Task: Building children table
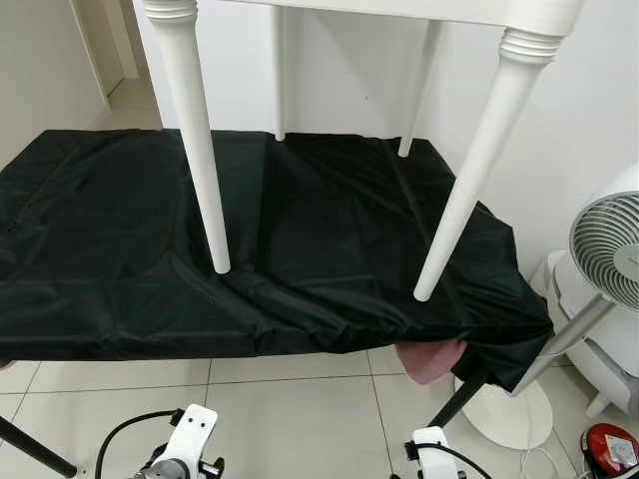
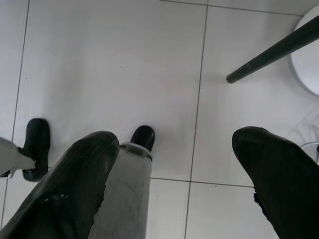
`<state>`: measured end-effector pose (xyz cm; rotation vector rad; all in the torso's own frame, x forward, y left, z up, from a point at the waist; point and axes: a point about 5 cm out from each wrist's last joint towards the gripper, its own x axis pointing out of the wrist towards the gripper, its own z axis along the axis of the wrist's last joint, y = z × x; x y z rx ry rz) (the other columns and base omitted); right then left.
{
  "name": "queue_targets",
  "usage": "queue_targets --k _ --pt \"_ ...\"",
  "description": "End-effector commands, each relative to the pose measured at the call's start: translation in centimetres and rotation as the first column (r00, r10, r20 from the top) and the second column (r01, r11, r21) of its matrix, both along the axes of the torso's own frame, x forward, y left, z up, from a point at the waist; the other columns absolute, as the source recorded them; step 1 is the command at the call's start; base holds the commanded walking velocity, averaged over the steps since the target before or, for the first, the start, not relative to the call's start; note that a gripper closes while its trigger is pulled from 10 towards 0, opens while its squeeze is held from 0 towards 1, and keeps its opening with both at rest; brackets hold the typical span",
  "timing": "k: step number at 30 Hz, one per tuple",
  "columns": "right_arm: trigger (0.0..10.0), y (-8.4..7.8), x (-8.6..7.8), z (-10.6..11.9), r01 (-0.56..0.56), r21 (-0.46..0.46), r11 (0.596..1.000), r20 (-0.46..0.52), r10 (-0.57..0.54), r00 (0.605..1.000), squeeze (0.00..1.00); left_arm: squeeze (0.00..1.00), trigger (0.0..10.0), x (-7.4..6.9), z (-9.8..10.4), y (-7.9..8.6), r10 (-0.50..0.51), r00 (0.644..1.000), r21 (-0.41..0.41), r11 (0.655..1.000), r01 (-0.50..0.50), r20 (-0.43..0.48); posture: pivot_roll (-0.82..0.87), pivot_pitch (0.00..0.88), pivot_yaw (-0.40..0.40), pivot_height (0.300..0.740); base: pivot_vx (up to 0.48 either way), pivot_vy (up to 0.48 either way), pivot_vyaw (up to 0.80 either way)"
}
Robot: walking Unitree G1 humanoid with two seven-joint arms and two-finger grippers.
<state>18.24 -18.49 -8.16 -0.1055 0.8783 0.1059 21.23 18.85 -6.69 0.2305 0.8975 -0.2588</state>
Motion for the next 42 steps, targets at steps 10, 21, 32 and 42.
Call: queue_targets --k 10,21,32,42 --pt "10.0 0.2 0.4 0.1 -0.005 0.000 1.000 0.003 0.005 1.000 0.00 0.00 10.0 -0.2 -0.2 -0.8 0.056 0.998 -0.056 0.997 -0.056 0.002 0.02 0.000 -0.061 0.740 0.000 0.000 0.00" --pt "10.0 0.6 -0.4 -0.3 -0.020 0.014 1.000 -0.028 0.021 0.999 0.00 0.00 10.0 -1.7 -1.1 -1.7 0.096 0.995 -0.099 0.990 -0.100 -0.040 0.03 0.000 -0.066 0.740 0.000 0.000 0.00" --pt "10.0 0.5 -0.9 -0.5 -0.021 0.007 1.000 -0.042 0.021 0.999 0.00 0.00 10.0 -2.5 -1.6 -3.1 0.052 0.997 -0.116 0.992 -0.060 -0.064 0.02 0.000 -0.063 0.740 0.000 0.000 0.00" --pt "10.0 0.3 -1.2 -0.7 -0.006 0.004 1.000 -0.052 0.007 0.999 0.00 0.00 10.0 -2.9 -1.8 -3.0 0.035 0.996 -0.103 0.994 -0.043 -0.081 0.01 0.000 -0.049 0.740 0.000 0.000 0.00"
